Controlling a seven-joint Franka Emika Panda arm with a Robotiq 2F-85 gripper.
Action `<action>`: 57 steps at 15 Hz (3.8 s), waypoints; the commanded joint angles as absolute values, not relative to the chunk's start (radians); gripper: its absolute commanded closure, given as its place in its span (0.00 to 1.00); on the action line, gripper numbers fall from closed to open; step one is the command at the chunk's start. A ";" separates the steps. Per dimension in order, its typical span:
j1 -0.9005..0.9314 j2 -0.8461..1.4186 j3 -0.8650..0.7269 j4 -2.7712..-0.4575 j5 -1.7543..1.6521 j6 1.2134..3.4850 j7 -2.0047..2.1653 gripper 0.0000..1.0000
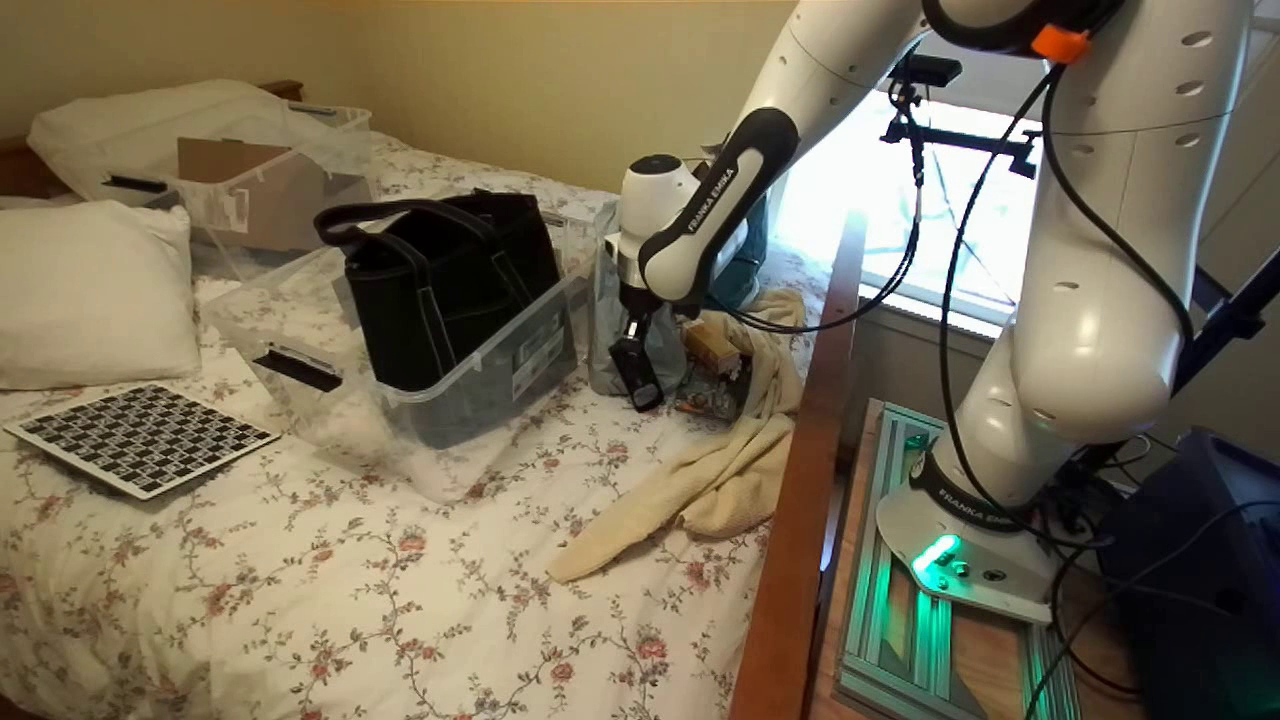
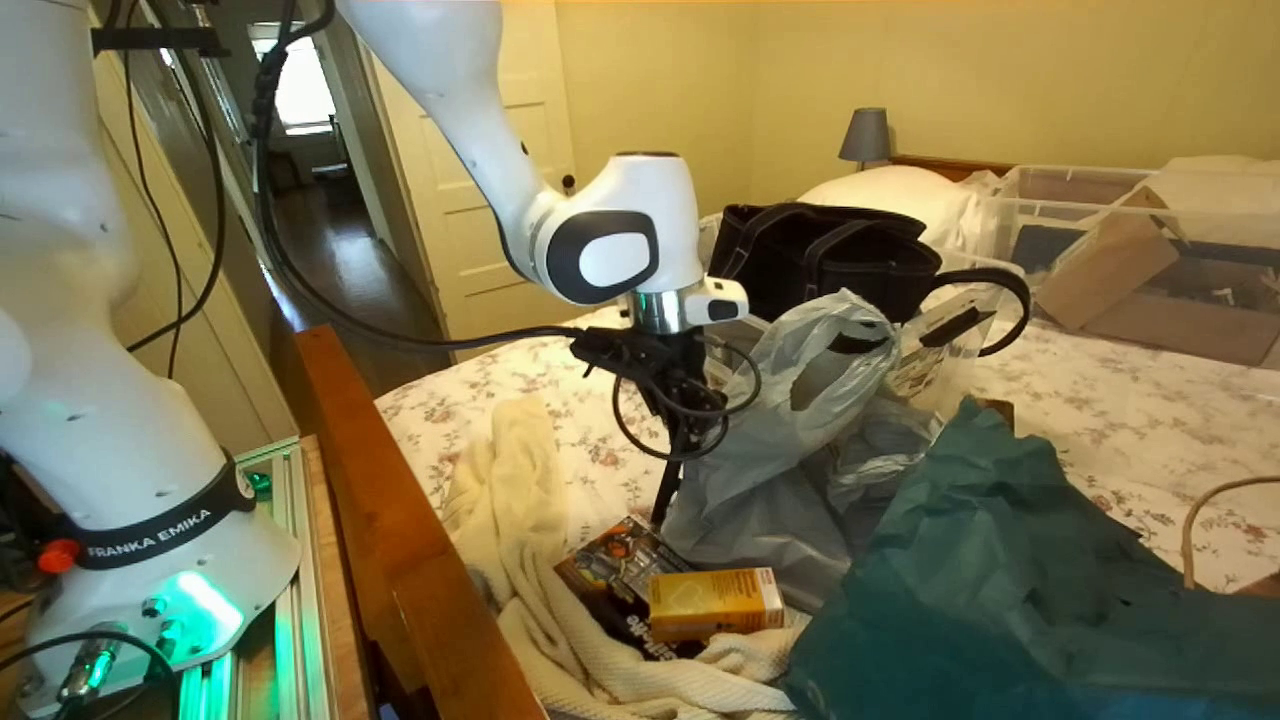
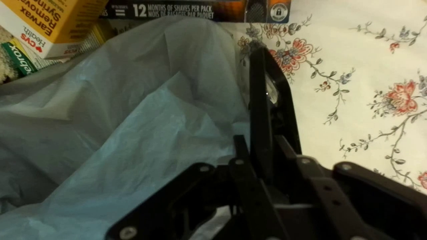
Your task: Put the black tag in the storage box
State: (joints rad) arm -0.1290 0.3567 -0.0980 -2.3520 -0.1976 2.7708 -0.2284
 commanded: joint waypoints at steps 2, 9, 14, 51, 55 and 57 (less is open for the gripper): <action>-0.147 0.364 -0.083 -2.350 -0.169 2.781 -0.244 0.99; -0.182 0.290 -0.050 -2.392 -0.074 2.763 -0.250 0.96; -0.116 0.159 -0.130 -2.458 -0.152 2.766 -0.099 0.96; -0.013 -0.159 -0.016 -2.387 -0.133 2.766 -0.014 0.84; -0.012 -0.159 -0.016 -2.387 -0.133 2.767 -0.014 0.84; -0.013 -0.159 -0.016 -2.387 -0.133 2.767 -0.014 0.84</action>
